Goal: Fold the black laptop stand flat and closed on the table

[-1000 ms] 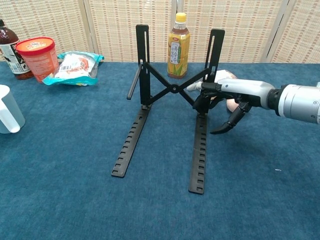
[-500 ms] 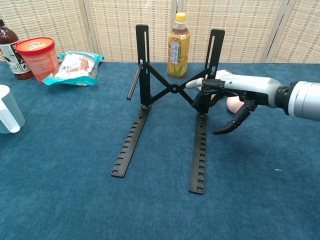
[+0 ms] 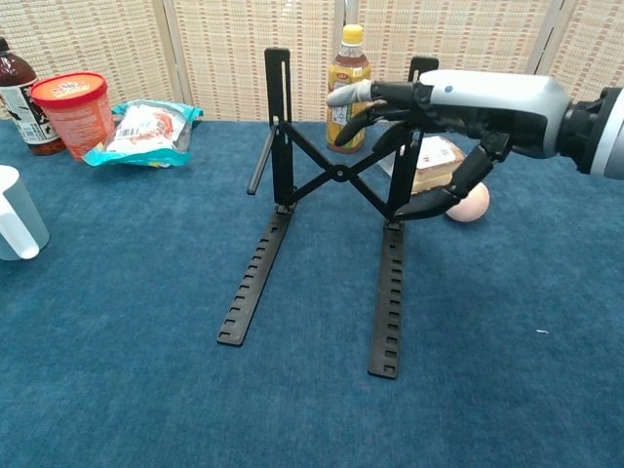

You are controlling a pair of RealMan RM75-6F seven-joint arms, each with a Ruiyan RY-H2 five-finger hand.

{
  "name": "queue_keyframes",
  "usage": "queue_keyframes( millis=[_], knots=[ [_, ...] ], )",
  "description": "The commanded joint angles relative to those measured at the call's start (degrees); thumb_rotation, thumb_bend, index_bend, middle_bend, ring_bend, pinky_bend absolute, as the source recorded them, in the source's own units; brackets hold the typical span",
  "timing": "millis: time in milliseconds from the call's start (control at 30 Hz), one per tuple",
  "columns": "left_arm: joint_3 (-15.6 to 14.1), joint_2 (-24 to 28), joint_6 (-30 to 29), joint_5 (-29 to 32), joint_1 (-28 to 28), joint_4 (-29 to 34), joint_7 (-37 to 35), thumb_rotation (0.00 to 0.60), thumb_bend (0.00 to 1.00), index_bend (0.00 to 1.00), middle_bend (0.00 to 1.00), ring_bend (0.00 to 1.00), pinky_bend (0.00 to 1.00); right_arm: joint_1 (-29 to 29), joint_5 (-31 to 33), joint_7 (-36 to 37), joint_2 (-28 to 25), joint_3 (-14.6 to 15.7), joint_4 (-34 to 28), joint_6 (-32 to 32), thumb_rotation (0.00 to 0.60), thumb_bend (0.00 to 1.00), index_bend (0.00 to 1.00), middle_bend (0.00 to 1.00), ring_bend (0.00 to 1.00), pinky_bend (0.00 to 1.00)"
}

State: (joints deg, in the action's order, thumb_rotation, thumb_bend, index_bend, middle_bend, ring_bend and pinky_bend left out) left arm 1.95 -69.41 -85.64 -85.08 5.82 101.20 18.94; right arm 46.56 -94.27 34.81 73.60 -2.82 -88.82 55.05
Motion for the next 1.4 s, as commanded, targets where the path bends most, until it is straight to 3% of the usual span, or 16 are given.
queue_keyframes(
  millis=[33,233,533,867,1400],
  knots=[
    [-0.11,0.06,-0.08,-0.02,-0.12,0.16,0.12,0.6,0.13,0.11,0.02,0.0,0.0,1.19,-0.45,1.01,0.14,-0.64,-0.48,-0.4,0.6,0.11,0.0,0.16,0.0,0.09],
    [-0.32,-0.07,-0.44,-0.23,-0.42,0.53,0.47,0.6,0.13,0.11,0.02,0.0,0.0,4.97,-0.15,3.0,2.39,-2.52,0.53,-3.14,0.6,0.11,0.0,0.12,0.0,0.0],
    [-0.48,0.27,-0.89,-0.24,-0.91,0.78,0.42,0.6,0.13,0.11,0.02,0.0,0.0,10.03,2.67,4.99,8.0,-5.5,4.81,-7.39,0.6,0.11,0.0,0.12,0.0,0.0],
    [-0.82,0.51,-1.45,-0.14,-1.74,0.3,-0.54,0.6,0.13,0.11,0.02,0.0,0.0,15.7,6.79,7.16,16.65,-8.13,13.71,-12.75,0.6,0.11,0.0,0.12,0.0,0.0],
    [-0.99,1.46,-2.09,-0.14,-2.65,0.73,-1.85,0.6,0.13,0.11,0.02,0.0,0.0,20.03,9.83,8.69,25.73,-7.93,25.98,-18.28,0.6,0.11,0.0,0.12,0.0,0.0]
  ],
)
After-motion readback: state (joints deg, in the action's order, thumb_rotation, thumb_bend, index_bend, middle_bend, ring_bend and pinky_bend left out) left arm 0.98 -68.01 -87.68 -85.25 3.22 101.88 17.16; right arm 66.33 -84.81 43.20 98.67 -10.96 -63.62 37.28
